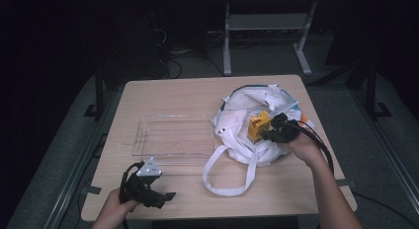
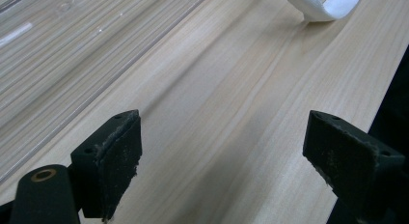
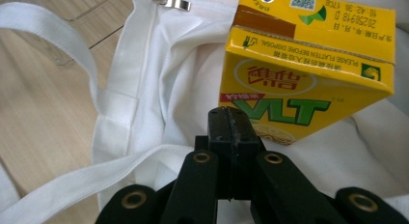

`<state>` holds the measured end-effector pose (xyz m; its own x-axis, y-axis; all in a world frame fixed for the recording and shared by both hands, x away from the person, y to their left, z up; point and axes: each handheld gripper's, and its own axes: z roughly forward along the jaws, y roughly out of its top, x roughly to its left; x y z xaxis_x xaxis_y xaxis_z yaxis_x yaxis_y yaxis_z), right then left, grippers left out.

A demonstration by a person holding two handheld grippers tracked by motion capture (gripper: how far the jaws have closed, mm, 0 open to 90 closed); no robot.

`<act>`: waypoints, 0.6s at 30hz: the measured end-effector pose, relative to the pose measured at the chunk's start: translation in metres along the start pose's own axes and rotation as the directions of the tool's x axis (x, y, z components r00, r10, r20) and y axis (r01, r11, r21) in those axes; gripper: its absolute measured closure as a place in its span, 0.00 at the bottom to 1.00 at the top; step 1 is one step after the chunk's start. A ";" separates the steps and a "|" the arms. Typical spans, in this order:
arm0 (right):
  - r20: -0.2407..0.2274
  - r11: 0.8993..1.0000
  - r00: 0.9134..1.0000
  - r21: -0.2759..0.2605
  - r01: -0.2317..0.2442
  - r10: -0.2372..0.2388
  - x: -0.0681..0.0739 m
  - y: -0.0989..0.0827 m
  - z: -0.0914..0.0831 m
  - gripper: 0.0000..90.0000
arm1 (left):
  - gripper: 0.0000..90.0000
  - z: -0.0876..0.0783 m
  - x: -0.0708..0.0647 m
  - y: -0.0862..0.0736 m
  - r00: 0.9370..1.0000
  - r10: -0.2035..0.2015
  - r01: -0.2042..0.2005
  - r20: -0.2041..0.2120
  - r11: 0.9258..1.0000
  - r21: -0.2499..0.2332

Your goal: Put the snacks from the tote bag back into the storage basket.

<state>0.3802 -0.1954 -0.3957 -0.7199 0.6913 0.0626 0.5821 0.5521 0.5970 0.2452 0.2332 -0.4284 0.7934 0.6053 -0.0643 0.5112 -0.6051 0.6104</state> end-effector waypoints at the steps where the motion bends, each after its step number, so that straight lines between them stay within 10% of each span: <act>1: 0.001 1.000 1.000 -0.001 0.000 0.000 -0.001 0.000 0.001 0.99 | 0.15 0.000 0.000 0.000 1.000 -0.001 0.001 0.001 1.000 0.000; 18: 0.022 1.000 1.000 -0.014 0.004 -0.003 0.005 0.008 0.015 1.00 | 0.15 -0.002 0.001 -0.001 1.000 -0.003 0.003 -0.002 1.000 -0.001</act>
<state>0.3869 -0.1801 -0.4026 -0.7134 0.6994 0.0434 0.5741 0.5479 0.6085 0.2446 0.2350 -0.4279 0.7910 0.6084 -0.0647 0.5136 -0.6028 0.6106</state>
